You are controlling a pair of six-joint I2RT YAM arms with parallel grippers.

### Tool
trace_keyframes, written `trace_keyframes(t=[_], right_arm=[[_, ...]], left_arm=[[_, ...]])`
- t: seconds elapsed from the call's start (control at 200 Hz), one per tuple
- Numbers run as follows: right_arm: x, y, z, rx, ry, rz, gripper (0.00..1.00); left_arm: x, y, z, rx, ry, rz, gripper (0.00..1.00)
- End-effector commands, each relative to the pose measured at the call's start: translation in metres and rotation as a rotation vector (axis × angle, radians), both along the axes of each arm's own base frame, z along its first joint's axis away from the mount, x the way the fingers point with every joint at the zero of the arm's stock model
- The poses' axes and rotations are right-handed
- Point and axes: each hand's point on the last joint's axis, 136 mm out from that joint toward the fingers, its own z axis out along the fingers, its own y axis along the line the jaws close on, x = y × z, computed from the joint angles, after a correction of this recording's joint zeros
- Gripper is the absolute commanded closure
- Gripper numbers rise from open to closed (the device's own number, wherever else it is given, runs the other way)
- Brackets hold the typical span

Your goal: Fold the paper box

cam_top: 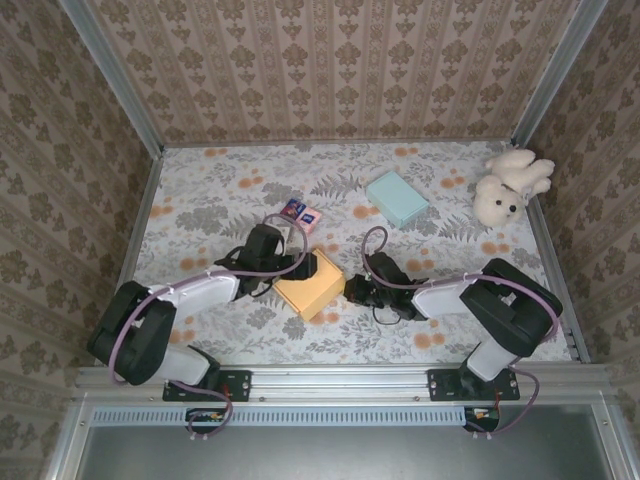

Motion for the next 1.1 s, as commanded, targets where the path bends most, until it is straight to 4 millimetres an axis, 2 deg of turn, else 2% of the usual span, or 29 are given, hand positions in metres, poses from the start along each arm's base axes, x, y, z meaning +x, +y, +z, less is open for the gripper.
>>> trace_keyframes(t=[0.0,0.205,0.32,0.415,0.495,0.655,0.79,0.9,0.98,1.095], right_arm=[[0.004,-0.012,-0.022,-0.044,0.053,-0.046,1.00],[0.008,-0.020,-0.034,-0.016,0.088,-0.075,1.00],[0.010,-0.024,-0.036,-0.008,0.097,-0.087,1.00],[0.011,-0.025,-0.039,-0.015,0.107,-0.079,1.00],[0.011,-0.029,-0.040,-0.024,0.111,-0.079,1.00],[0.011,-0.044,-0.043,-0.032,0.128,-0.085,1.00],[0.015,-0.048,-0.042,-0.053,0.131,-0.074,1.00],[0.019,-0.046,-0.043,-0.074,0.139,-0.058,1.00],[0.022,-0.045,-0.045,-0.078,0.147,-0.057,1.00],[0.025,-0.043,-0.049,-0.083,0.157,-0.056,1.00]], left_arm=[[-0.006,-0.008,-0.005,-0.054,0.018,0.005,0.06],[-0.028,-0.024,-0.006,-0.112,0.039,-0.015,0.07],[-0.041,-0.036,0.003,-0.133,0.020,-0.041,0.08],[-0.049,-0.037,0.010,-0.112,0.000,-0.042,0.08],[-0.047,-0.027,0.015,-0.081,-0.022,-0.001,0.07],[-0.040,0.007,0.019,0.004,-0.051,0.109,0.04],[-0.037,0.020,0.020,-0.012,-0.036,0.159,0.03],[-0.031,0.020,0.025,-0.024,-0.041,0.164,0.03],[-0.023,0.012,0.031,-0.049,-0.043,0.139,0.03],[-0.011,0.004,0.027,-0.047,-0.014,0.127,0.04]])
